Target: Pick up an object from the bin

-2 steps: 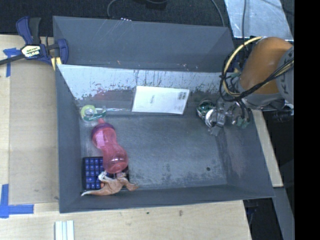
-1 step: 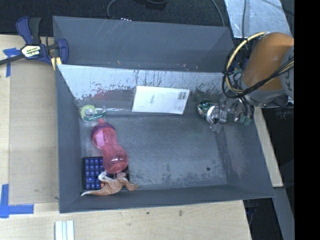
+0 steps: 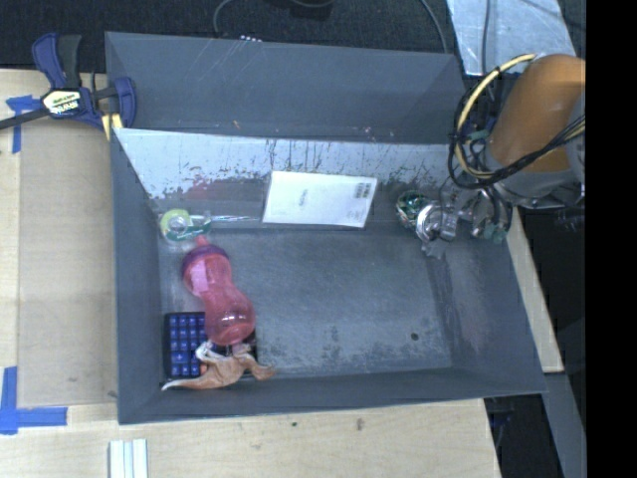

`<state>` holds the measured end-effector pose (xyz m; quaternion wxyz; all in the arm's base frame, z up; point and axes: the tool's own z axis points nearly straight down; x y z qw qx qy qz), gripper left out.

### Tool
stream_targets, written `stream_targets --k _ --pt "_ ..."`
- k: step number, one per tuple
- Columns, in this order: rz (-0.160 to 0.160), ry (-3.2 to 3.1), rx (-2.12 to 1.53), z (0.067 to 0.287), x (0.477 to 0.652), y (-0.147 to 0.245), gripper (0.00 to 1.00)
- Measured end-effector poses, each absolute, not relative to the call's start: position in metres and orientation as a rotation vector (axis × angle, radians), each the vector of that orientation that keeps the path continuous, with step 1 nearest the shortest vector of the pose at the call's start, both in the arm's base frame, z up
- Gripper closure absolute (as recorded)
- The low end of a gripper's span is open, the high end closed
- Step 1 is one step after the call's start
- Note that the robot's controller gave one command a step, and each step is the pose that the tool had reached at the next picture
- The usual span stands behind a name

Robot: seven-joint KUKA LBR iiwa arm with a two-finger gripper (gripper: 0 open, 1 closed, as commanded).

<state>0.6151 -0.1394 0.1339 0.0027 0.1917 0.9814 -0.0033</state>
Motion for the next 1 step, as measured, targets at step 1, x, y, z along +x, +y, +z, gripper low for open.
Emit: stream_targets --k 1 --pt "-0.010 3.075 0.599 0.1542 0.6160 -0.1391 1.00"
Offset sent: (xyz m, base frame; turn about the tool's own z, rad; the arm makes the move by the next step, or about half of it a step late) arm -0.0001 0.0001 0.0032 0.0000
